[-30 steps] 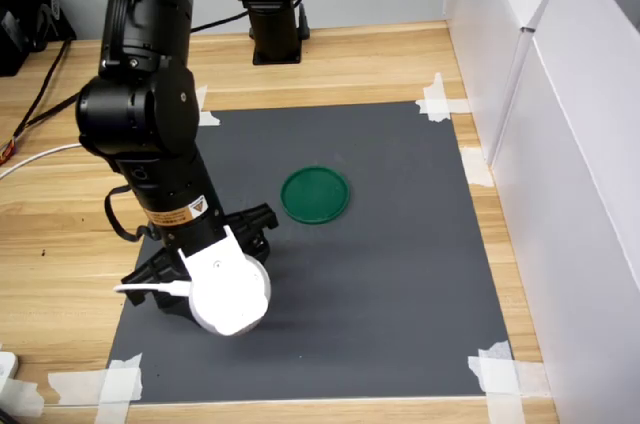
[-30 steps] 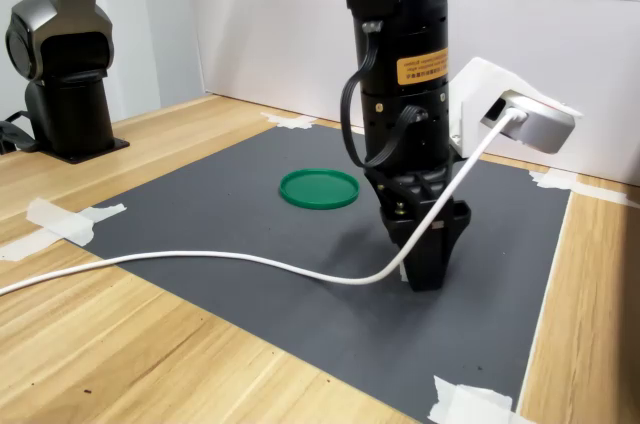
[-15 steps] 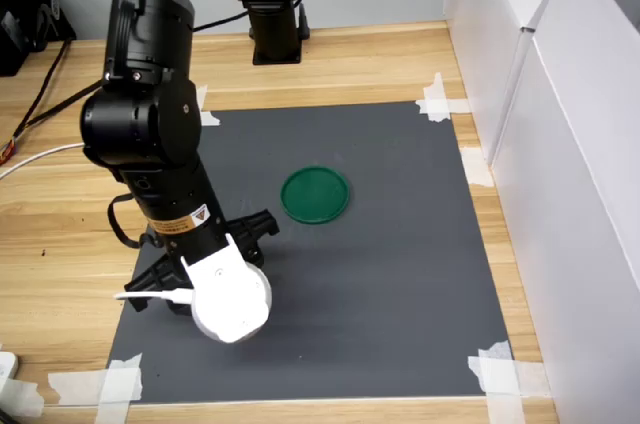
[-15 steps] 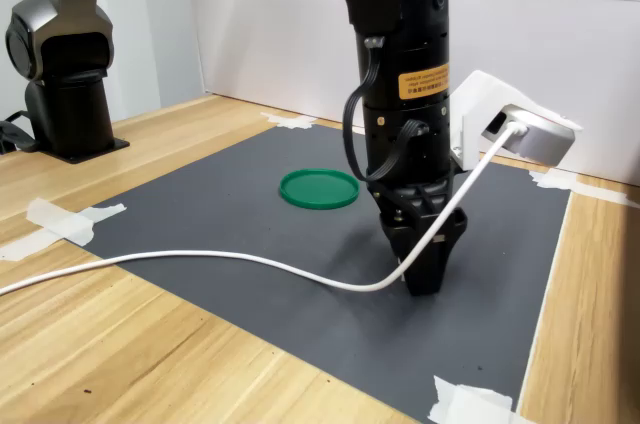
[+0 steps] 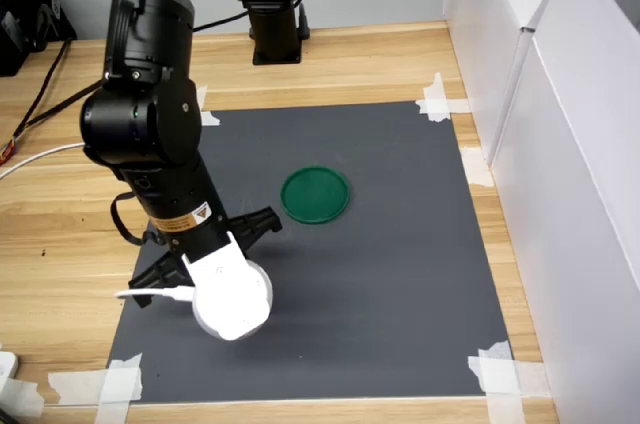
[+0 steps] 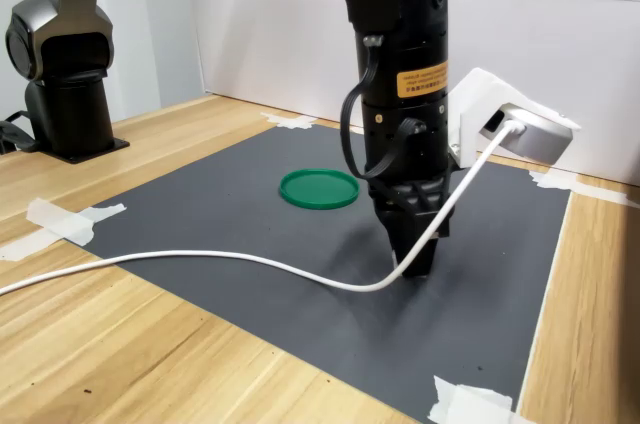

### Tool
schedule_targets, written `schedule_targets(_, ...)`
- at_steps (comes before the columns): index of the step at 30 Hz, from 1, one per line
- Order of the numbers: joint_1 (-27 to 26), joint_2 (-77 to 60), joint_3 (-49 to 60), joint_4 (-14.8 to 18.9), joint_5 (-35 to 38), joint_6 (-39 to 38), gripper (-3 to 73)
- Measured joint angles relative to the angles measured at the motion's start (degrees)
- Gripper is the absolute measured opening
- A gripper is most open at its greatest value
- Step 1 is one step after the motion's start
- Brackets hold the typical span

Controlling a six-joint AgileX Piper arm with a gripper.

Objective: Grasp a white terminal and put it in the green lid.

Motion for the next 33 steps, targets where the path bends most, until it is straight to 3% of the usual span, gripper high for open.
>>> schedule_targets(4,1.1,-4.7,0.0,-0.3,0.6,-0.3,8.6)
schedule_targets(14,10.0,-17.2,0.1,-1.3,6.3,-1.0,8.6)
schedule_targets(19,12.3,-22.7,4.9,-1.1,7.1,-1.9,8.6)
schedule_targets(33,12.6,-30.5,29.5,-1.6,-3.3,-7.7,8.6)
